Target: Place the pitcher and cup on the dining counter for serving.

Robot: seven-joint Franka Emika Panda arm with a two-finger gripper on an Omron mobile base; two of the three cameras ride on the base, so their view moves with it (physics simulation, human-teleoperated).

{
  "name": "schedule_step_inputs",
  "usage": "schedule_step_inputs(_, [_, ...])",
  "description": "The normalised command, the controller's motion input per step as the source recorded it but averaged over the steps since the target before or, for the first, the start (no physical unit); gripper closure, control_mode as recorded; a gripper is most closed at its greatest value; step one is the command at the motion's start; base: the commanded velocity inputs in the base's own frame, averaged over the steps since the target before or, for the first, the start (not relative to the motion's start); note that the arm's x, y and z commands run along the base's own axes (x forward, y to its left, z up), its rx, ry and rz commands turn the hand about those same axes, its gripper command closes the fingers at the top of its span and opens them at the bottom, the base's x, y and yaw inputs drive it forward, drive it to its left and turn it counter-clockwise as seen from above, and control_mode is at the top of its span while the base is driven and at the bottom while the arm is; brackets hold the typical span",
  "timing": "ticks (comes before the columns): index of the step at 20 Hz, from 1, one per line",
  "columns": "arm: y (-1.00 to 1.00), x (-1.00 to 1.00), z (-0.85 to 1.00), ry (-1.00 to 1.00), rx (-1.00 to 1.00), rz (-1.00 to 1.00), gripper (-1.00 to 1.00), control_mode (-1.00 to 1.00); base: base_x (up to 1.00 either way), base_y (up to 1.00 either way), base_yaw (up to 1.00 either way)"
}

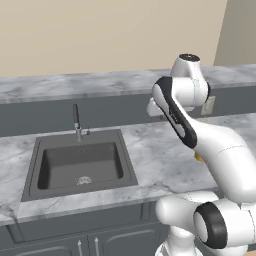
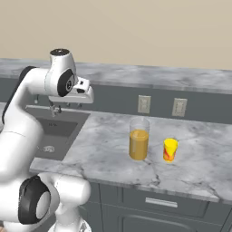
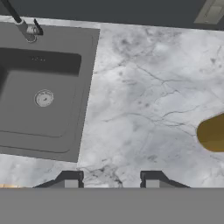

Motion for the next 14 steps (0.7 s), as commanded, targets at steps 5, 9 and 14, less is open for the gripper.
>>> schedule_step_inputs(5, [-0.03,-0.29,-0.01,-0.04,0.0,-0.01,-1.0,-1.0,0.0,0.0,0.0])
schedule_step_inputs(9, [-0.39,-0.96,-0.21,-0.06,0.08,-0.26,-1.0,-1.0,0.0,0.0,0.0])
schedule_step_inputs(14, [-0.72,-1.0,-0.3,-0.01,0.09,-0.38,-1.0,-1.0,0.0,0.0,0.0])
